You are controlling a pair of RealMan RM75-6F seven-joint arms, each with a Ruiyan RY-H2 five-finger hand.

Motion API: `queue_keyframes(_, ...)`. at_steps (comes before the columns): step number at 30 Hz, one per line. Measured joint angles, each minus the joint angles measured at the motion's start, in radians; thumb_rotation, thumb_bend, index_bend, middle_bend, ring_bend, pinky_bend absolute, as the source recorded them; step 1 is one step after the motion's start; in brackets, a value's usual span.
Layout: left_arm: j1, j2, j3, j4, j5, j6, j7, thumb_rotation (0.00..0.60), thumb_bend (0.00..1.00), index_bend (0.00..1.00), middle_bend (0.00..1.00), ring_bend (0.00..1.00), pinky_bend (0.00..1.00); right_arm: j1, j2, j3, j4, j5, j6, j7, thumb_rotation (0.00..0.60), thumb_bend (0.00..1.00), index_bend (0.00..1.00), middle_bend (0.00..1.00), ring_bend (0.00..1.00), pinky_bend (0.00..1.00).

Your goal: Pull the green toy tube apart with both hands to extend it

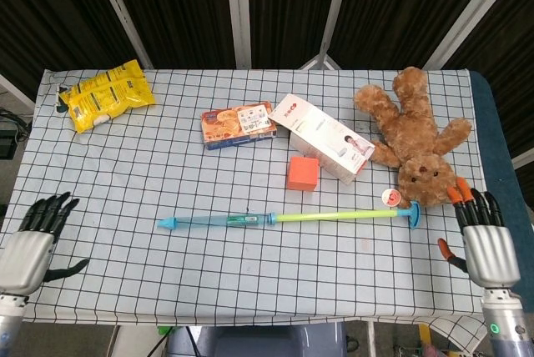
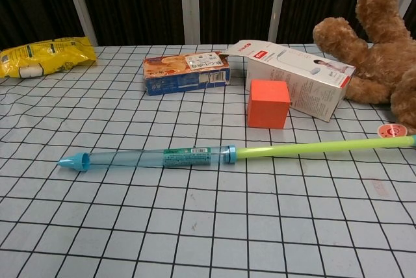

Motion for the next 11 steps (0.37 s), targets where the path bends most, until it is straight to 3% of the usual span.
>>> queue_keyframes(5,0.063,-0.007,-0.011,0.123,0.013,0.084,-0.094,0.6,0.09,0.02,0.0,0.0,0.0,-0.084,0.008,-0.03,0.074,-0.069,0.095,0.071,0.6,0.33,0.0,0.0,0.0,0.02)
queue_keyframes(11,0.117,-0.007,-0.033,0.186,0.013,0.126,-0.151,0.6,0.09,0.01,0.0,0.0,0.0,-0.11,0.02,-0.033,0.089,-0.071,0.09,0.12,0.6,0.33,0.0,0.0,0.0,0.01)
